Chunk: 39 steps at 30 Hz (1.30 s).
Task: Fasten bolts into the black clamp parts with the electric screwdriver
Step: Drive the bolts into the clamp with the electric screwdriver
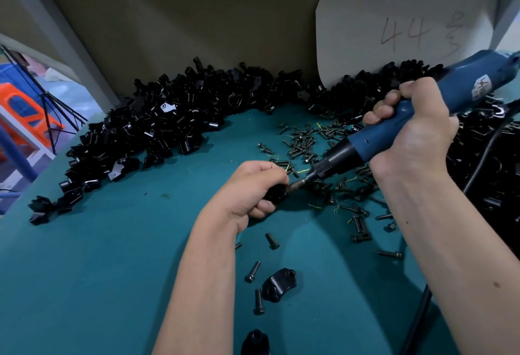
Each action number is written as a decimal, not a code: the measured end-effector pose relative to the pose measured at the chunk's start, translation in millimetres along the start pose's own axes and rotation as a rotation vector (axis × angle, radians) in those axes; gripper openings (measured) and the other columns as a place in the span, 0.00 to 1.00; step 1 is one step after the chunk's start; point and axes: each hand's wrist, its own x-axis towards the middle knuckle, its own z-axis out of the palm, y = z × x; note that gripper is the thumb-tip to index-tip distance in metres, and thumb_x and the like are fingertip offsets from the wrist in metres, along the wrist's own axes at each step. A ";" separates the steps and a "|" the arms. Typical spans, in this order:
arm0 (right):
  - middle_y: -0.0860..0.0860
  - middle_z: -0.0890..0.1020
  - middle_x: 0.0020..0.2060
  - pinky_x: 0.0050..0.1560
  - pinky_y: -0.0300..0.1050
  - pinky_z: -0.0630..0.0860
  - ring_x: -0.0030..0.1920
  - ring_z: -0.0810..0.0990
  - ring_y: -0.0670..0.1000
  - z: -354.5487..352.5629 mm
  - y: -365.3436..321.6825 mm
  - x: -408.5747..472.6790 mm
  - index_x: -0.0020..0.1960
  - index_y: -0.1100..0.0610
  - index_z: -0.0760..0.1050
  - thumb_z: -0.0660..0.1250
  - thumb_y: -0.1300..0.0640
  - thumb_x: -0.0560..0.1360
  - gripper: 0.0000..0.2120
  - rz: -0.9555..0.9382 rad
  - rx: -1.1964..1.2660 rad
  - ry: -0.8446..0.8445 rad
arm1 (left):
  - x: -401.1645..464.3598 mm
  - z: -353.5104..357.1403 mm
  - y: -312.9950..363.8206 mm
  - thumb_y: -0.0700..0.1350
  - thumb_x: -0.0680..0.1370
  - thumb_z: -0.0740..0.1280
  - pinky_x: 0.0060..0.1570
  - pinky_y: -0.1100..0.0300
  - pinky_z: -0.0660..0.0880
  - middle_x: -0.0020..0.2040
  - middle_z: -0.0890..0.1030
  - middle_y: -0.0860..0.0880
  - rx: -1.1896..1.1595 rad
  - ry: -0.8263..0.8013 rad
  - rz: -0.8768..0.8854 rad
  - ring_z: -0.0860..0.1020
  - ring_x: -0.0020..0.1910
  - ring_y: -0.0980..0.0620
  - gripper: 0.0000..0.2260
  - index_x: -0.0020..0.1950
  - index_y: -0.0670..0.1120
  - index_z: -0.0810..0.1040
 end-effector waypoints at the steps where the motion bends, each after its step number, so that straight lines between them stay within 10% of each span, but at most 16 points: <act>1: 0.51 0.71 0.30 0.29 0.42 0.69 0.27 0.68 0.48 1.8 -0.9 -1.1 0.38 0.57 0.65 0.62 0.69 0.75 0.11 -0.008 -0.005 -0.025 | 0.0 0.0 -0.1 0.37 0.78 0.65 0.22 0.72 0.52 0.41 0.70 0.44 -0.017 -0.013 -0.021 0.60 0.22 0.56 0.09 0.39 0.47 0.72; 17: 0.48 0.73 0.30 0.29 0.39 0.69 0.27 0.70 0.46 -3.3 -14.7 12.4 0.40 0.56 0.68 0.66 0.64 0.77 0.10 0.156 0.200 0.144 | -6.1 -11.2 3.1 0.40 0.71 0.68 0.21 0.70 0.56 0.34 0.75 0.48 -0.339 -0.001 0.340 0.62 0.23 0.55 0.06 0.37 0.49 0.75; 21: 0.50 0.75 0.32 0.30 0.41 0.70 0.27 0.71 0.47 -4.7 -16.2 12.0 0.49 0.59 0.69 0.70 0.63 0.75 0.10 0.087 0.158 0.194 | -3.2 -9.2 -0.6 0.41 0.70 0.75 0.26 0.66 0.66 0.32 0.75 0.53 -0.040 0.218 0.508 0.69 0.27 0.57 0.09 0.39 0.49 0.76; 27: 0.52 0.75 0.30 0.30 0.42 0.70 0.27 0.71 0.49 1.7 -6.9 5.8 0.43 0.59 0.68 0.70 0.66 0.74 0.10 -0.015 0.093 0.234 | -1.7 1.6 -6.5 0.45 0.64 0.83 0.43 0.49 0.75 0.43 0.82 0.44 0.159 0.132 0.480 0.78 0.41 0.46 0.17 0.43 0.46 0.76; 39: 0.52 0.74 0.29 0.29 0.42 0.69 0.26 0.70 0.49 -0.1 -9.7 8.0 0.41 0.59 0.67 0.66 0.68 0.74 0.09 -0.011 0.101 0.234 | 0.7 7.5 -9.0 0.56 0.62 0.83 0.34 0.53 0.70 0.45 0.80 0.39 0.160 0.108 0.474 0.72 0.33 0.51 0.24 0.42 0.48 0.72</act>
